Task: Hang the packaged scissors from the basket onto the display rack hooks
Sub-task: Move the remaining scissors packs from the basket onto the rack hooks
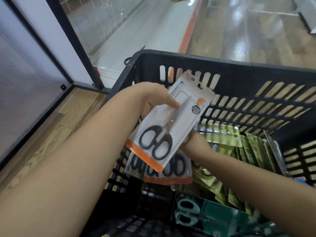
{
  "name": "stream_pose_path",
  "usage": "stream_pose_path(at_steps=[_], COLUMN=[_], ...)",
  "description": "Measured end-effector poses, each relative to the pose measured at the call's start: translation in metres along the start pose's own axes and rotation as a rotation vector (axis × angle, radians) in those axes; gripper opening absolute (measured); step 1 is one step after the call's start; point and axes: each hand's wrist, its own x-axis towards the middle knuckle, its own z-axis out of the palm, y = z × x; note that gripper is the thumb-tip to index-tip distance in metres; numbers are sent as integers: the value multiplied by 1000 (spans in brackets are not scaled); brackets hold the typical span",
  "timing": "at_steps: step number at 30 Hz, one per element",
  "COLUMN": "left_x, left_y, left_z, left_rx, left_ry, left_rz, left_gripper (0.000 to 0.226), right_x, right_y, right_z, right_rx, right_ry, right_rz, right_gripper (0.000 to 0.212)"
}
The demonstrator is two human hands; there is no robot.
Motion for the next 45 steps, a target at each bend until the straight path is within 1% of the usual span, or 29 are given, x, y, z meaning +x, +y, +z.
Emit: stream_pose_path(at_steps=[2, 4, 6, 8, 10, 14, 15, 19, 24, 26, 29, 31, 33, 36, 38, 39, 42, 43, 45], left_x=[0, 1, 1, 0, 0, -8, -11, -22, -15, -9, -1, 1, 4, 0, -8, -15, -46, -65, -90], left_y=[-1, -2, -2, -3, -2, -5, -7, -18, -26, -28, -34, -39, -46, -53, -52, -50, -31, -19, 1], left_z=[0, 0, 2, 5, 10, 19, 20, 28, 60, 69, 79, 87, 92, 93, 89, 85, 68, 55, 42], left_rx=[-12, -5, -24, -10, 21, -38, -77, -324, -515, -521, -456, -399, -355, -414, -444, -437, -404, -414, -435], left_ry=[12, 34, 51, 64, 74, 38, 34, -31, -6, 35, 145, 197, 206, 191, 202, 211, 228, 227, 233], left_rz=[8, 15, 22, 28, 33, 35, 41, 60, 112, 95, 78, 63, 28, -116, -201, -212, -210, -213, -209], left_gripper=[44, 49, 46, 42, 41, 31, 29, 20, 21, 18, 13, 15, 17, 11, 12, 14, 24, 25, 19], right_x=[-4, -13, -25, -40, -55, -77, -79, -84, -79, -75, -69, -66, -66, -73, -81, -86, -106, -116, -128], right_y=[7, 12, 21, 27, 31, 34, 36, 37, 42, 46, 55, 64, 73, 76, 68, 60, 19, -8, -40], right_z=[-18, -38, -57, -76, -95, -123, -127, -129, -123, -123, -120, -116, -112, -108, -112, -116, -137, -150, -168], right_rx=[88, 125, 133, 184, 248, 406, 440, 551, 604, 598, 571, 544, 554, 576, 563, 553, 519, 504, 504], right_ry=[49, 67, 83, 111, 145, 181, 197, 214, 224, 222, 226, 223, 210, 187, 169, 158, 103, 85, 75], right_rz=[71, 89, 99, 123, 133, 133, 129, 101, 67, 52, 74, 129, 218, 338, 393, 416, 458, 456, 435], right_gripper=[26, 27, 22, 10, 3, 1, 3, 7, 7, 7, 5, 5, 13, 19, 20, 20, 10, 7, 4])
